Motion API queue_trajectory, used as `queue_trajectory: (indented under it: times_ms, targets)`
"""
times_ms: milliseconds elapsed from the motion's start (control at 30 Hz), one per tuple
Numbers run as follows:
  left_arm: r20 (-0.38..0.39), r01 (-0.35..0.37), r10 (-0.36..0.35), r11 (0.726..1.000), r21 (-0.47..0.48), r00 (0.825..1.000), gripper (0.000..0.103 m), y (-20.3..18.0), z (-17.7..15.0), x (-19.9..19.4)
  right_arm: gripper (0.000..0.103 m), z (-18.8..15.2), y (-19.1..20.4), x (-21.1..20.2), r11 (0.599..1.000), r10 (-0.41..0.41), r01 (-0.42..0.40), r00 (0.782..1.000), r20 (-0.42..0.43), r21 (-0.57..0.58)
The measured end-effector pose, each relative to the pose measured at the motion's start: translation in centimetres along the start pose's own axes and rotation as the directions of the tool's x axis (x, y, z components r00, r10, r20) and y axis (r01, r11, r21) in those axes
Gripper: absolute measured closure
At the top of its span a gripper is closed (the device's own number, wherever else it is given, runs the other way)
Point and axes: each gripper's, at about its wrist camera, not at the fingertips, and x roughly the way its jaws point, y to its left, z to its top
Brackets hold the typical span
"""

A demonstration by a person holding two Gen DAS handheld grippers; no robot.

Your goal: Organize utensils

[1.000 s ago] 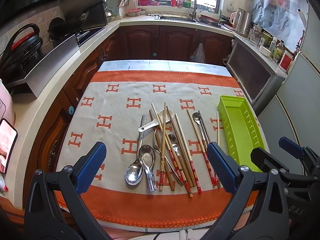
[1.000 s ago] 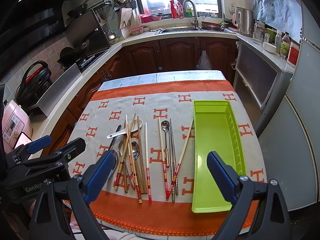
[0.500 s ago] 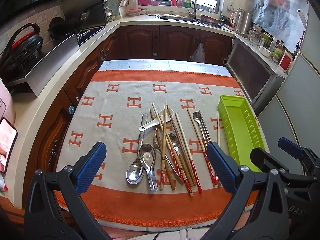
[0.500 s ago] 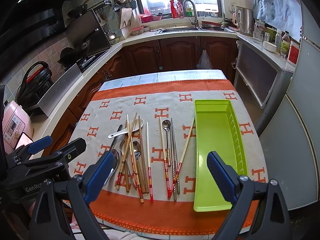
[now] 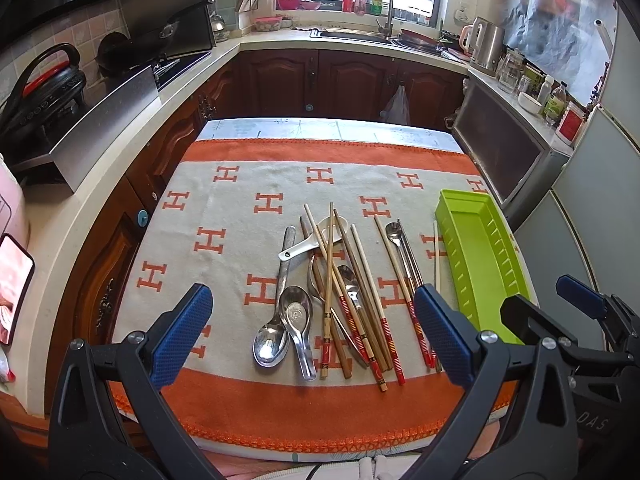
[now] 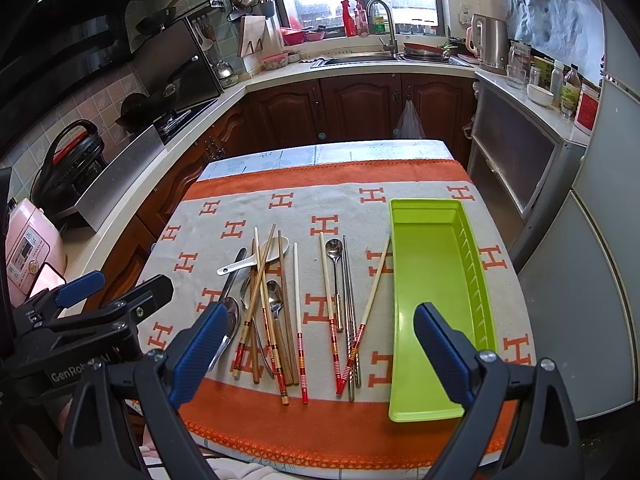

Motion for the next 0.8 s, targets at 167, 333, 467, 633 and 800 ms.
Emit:
queue_trajectory:
  times_ms: [167,333,467,633,800]
  targets:
    - [-0.008,0.000,0.000,1.000,-0.006,1.000,0.003,0.1,-0.3,0.0,0.010,-0.1,0.8,0.2,1.000,0.005,-0.005,1.000,-0.013,-0.020]
    - [0.003,0.003,-0.003,1.000,0.004,1.000,0.003,0.8,0.1,0.3,0.018,0.7,0.8,0.1,0.998,-0.022,0.022,1.000,0.003,-0.051]
    - [0.040,-0.023,0.023,1.000,-0.011,0.999,0.003,2.5,1.5,0.3,0.030,1.9,0.8,0.6,0.997,-0.033,0.032,0.999,-0.002,-0.074]
    - [0.044,0.007,-0.006,1.000,-0.013,0.999,0.003,5.1,3.6,0.4,0.041,3.7,0.9,2.1,0.996,0.029,-0.032,0.999,-0.041,-0.080]
    - [0.054,-0.010,0.011,1.000,-0.024,0.998,0.003,7.8,5.3,0.9,0.046,5.5,1.8,4.5,0.993,0.072,-0.078,0.995,-0.074,-0.092]
